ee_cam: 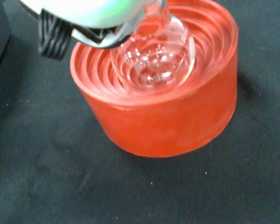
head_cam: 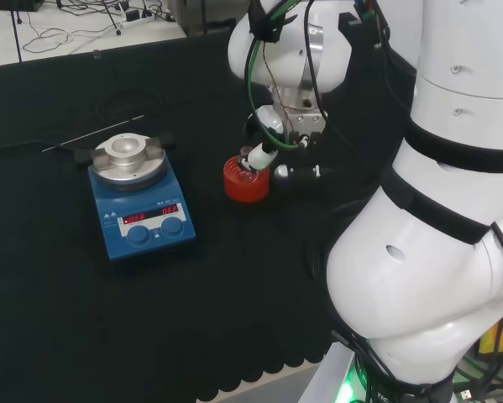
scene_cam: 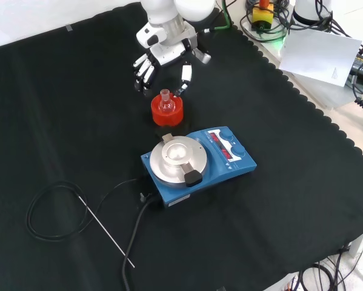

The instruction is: Pick up the round-bottom flask.

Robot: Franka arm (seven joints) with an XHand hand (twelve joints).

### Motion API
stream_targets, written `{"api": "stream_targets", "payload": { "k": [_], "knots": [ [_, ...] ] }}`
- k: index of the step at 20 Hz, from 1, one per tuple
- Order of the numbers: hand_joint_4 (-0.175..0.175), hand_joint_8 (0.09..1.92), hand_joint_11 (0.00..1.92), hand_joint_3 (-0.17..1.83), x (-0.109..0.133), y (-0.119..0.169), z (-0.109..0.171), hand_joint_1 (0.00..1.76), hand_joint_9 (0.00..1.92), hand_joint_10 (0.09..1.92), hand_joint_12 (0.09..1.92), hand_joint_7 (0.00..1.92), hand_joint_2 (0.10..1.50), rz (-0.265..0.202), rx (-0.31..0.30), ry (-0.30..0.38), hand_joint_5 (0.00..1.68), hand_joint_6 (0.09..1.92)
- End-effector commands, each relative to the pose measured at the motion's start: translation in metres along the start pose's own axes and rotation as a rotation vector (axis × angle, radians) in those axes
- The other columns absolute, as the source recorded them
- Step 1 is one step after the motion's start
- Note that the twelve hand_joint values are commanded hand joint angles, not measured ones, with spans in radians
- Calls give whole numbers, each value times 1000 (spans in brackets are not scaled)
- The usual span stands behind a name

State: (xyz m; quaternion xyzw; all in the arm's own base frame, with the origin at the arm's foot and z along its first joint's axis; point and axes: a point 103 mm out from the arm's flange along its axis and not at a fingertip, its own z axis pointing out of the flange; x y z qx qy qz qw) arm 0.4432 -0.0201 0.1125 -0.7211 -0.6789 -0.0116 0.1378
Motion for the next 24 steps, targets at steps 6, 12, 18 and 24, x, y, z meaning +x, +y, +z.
{"api": "stream_targets", "payload": {
  "k": [6, 12, 18, 24],
  "knots": [
    [-47, 707, 211, 679, 0, 5, 4, 967, 561, 668, 1392, 336, 544, 1, -9, -10, 695, 635],
    [-52, 710, 226, 680, -5, 6, 4, 972, 573, 671, 1390, 348, 547, 1, -13, -5, 767, 670],
    [-61, 711, 238, 681, 3, 11, 9, 976, 583, 671, 1386, 356, 550, 6, -2, -28, 835, 702],
    [-66, 712, 249, 683, -3, 11, 9, 975, 589, 670, 1382, 362, 553, 10, 5, -24, 859, 712]
  ]
}}
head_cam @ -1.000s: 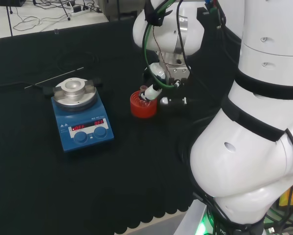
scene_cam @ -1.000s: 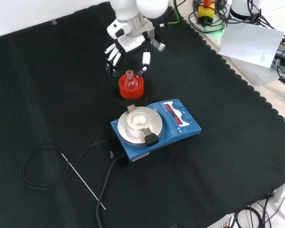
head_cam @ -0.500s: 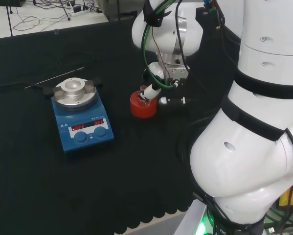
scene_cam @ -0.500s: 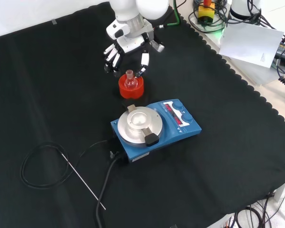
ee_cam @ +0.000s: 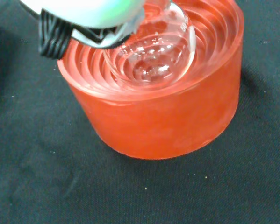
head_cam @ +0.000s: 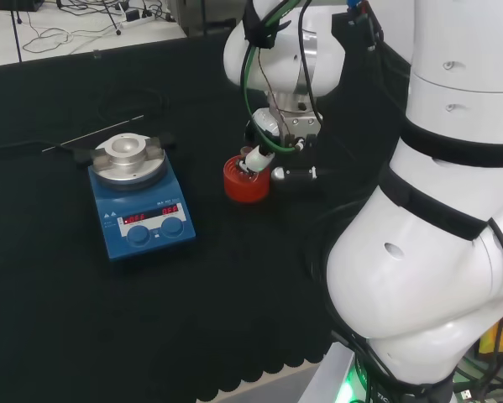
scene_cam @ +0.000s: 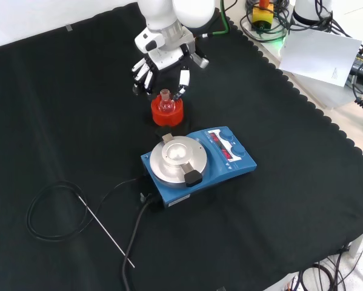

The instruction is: Pick up the round-bottom flask.

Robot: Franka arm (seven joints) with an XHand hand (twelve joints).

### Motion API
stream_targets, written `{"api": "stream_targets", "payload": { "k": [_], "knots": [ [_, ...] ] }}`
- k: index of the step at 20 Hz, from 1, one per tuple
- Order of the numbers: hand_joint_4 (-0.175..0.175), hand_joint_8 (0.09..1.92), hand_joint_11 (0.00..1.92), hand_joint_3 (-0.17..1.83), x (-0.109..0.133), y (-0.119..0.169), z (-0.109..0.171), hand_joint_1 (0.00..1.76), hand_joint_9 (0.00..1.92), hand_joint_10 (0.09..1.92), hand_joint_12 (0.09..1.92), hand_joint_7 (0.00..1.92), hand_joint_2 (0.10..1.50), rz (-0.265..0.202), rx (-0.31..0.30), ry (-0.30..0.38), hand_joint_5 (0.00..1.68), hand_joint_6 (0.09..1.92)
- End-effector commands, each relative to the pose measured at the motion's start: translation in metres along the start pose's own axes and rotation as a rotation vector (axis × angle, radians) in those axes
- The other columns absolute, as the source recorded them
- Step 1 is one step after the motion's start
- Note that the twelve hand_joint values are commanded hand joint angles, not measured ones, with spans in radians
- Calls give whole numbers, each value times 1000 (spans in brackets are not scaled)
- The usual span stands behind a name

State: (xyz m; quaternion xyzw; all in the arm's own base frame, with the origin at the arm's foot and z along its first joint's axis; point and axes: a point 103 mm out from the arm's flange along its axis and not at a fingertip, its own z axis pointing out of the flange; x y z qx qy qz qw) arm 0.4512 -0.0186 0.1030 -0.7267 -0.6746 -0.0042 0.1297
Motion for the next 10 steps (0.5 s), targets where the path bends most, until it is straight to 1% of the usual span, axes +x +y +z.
{"api": "stream_targets", "payload": {
  "k": [1, 4, 10],
  "knots": [
    [-67, 712, 249, 683, -1, 2, 1, 975, 589, 669, 1382, 362, 553, -5, 7, -8, 861, 713],
    [-68, 713, 253, 684, -4, 2, 1, 974, 591, 669, 1380, 365, 554, -5, 2, 0, 874, 717],
    [-83, 715, 271, 687, 4, 2, -3, 971, 603, 668, 1376, 374, 562, -12, -7, -5, 950, 730]
  ]
}}
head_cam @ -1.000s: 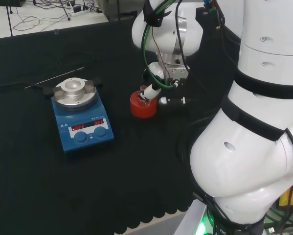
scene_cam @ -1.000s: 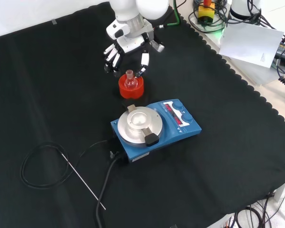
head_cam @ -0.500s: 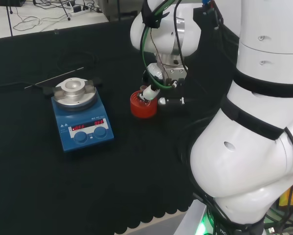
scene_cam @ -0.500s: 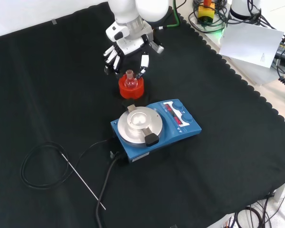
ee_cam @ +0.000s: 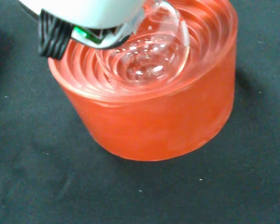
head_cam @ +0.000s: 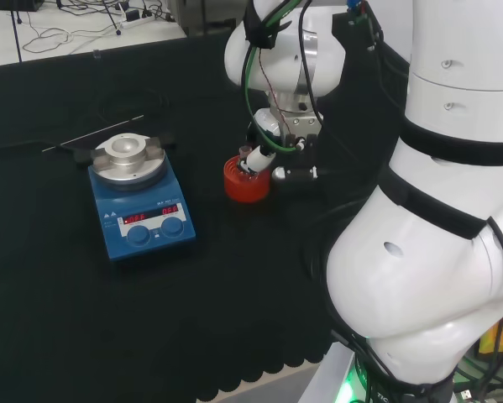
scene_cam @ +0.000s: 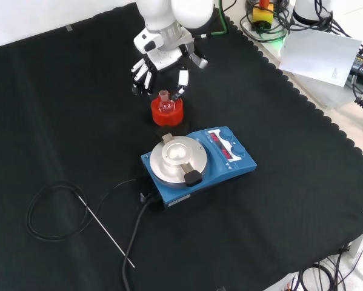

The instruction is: Pick up the round-bottom flask.

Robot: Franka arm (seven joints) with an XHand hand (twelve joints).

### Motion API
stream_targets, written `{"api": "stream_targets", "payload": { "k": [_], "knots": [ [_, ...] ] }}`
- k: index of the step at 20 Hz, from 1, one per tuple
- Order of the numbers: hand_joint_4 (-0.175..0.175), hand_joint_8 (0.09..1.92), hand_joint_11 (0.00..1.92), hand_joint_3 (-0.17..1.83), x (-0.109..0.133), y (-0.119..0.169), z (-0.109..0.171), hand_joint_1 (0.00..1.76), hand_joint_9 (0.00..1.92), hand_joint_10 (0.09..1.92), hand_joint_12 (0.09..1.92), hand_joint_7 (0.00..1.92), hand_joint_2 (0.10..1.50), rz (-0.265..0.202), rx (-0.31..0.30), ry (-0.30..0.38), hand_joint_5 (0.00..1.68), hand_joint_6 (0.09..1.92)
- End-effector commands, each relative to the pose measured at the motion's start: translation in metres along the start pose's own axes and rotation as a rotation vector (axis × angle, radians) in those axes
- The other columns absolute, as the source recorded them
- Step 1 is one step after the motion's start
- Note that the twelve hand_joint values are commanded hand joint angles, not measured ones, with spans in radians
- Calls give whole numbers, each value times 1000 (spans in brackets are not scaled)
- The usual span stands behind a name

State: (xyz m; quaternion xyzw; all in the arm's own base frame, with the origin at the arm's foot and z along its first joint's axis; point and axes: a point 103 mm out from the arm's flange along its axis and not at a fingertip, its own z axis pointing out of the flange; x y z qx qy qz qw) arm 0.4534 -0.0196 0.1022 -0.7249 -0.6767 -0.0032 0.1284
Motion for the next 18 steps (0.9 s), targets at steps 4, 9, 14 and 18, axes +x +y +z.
{"api": "stream_targets", "payload": {
  "k": [4, 9, 14, 18],
  "knots": [
    [-89, 714, 280, 686, 2, 0, -6, 968, 612, 665, 1371, 379, 566, -10, -9, 11, 982, 719],
    [-92, 714, 282, 686, 5, 1, -7, 966, 615, 663, 1371, 382, 569, -5, -5, -7, 985, 718],
    [3, 718, 291, 608, 8, 0, -7, 1016, 636, 661, 1372, 406, 652, -11, -15, -30, 1085, 717],
    [165, 711, 340, 476, 10, 1, -12, 1099, 686, 641, 1349, 456, 761, -11, -26, -52, 1227, 664]
  ]
}}
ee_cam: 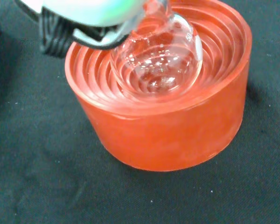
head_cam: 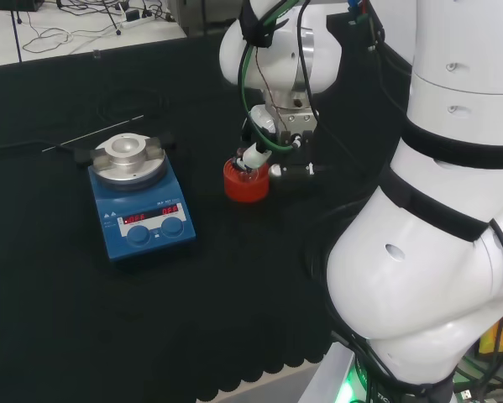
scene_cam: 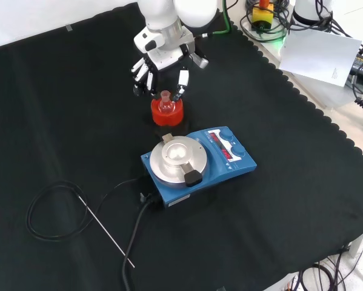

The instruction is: Pick up the round-bottom flask.

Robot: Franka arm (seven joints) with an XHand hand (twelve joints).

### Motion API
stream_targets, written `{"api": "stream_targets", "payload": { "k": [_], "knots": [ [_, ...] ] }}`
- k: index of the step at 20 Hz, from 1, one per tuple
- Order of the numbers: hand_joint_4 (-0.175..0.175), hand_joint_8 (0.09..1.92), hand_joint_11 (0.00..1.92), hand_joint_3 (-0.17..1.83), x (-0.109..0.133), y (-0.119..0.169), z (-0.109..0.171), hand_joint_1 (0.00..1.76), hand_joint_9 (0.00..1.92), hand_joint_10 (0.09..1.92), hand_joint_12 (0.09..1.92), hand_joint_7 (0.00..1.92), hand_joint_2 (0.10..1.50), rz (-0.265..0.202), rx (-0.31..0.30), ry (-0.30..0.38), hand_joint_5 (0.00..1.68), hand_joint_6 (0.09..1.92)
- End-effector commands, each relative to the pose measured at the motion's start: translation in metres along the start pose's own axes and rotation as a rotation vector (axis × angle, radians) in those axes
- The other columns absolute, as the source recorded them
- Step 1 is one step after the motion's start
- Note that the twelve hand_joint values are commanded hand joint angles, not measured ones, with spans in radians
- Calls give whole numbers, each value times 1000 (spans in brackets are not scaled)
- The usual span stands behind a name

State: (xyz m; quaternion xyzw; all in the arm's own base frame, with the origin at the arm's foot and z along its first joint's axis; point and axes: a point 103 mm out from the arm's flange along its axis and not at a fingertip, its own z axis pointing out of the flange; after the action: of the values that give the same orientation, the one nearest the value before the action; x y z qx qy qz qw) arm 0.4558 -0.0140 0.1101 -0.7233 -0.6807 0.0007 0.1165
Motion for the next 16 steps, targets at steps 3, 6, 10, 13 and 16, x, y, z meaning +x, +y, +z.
{"api": "stream_targets", "payload": {
  "k": [3, 6, 10, 13, 16],
  "knots": [
    [175, 691, 374, 609, 3, -1, -16, 1113, 727, 610, 1331, 489, 695, 6, -19, -37, 1243, 704],
    [175, 685, 383, 672, 3, -4, -34, 1115, 744, 596, 1330, 499, 666, 14, -26, -35, 1236, 745],
    [175, 685, 386, 702, 6, -11, -62, 1117, 749, 593, 1330, 501, 650, 29, -34, -34, 1239, 753],
    [175, 686, 386, 707, 10, -19, -81, 1118, 751, 593, 1330, 502, 647, 31, -44, -40, 1240, 755],
    [175, 686, 386, 709, 18, -26, -97, 1118, 751, 593, 1330, 501, 646, 30, -46, -48, 1240, 756]
  ]
}}
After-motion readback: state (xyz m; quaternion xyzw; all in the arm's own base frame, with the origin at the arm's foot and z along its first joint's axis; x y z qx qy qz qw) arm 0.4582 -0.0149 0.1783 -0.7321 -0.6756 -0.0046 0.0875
